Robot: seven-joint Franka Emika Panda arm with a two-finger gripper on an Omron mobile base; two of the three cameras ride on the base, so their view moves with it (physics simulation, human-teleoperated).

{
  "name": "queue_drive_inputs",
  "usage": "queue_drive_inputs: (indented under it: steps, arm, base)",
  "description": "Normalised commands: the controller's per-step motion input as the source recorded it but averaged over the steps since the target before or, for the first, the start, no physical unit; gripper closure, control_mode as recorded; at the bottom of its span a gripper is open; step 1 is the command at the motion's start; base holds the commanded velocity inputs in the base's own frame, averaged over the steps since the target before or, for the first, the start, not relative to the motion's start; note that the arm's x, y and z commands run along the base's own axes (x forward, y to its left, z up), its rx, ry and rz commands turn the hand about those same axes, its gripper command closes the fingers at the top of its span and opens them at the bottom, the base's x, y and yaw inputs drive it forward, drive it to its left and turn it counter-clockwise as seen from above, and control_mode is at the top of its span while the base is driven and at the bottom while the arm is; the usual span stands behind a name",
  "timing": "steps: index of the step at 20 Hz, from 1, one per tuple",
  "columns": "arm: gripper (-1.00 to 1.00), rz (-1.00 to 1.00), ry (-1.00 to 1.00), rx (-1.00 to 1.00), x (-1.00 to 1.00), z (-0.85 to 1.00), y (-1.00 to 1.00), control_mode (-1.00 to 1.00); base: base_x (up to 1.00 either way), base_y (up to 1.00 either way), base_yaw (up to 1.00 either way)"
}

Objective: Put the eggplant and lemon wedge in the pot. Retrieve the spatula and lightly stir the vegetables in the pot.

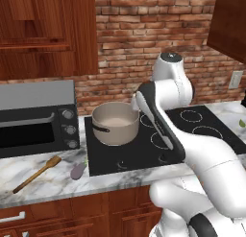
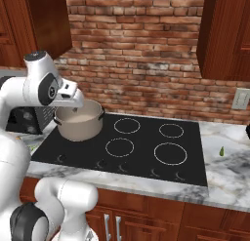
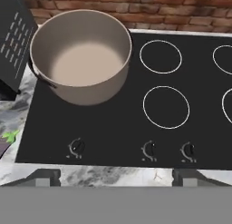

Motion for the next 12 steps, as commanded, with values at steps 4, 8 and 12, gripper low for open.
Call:
queue_drive_inputs:
  steps: [4, 8, 12]
  arm:
    - [-1.00, 0.01, -0.33, 0.00, -0.49, 0.00, 1.00, -1.00]
    - [-1.00, 0.00, -0.32, 0.00, -0.06, 0.00, 0.99, -1.00]
    - [-1.00, 0.00, -0.16, 0.00, 0.00, -0.09, 0.91, -1.00]
  base:
    - [0.00, 0.00, 0.00]
    - [0.00, 0.00, 0.00]
    - [0.00, 0.00, 0.00]
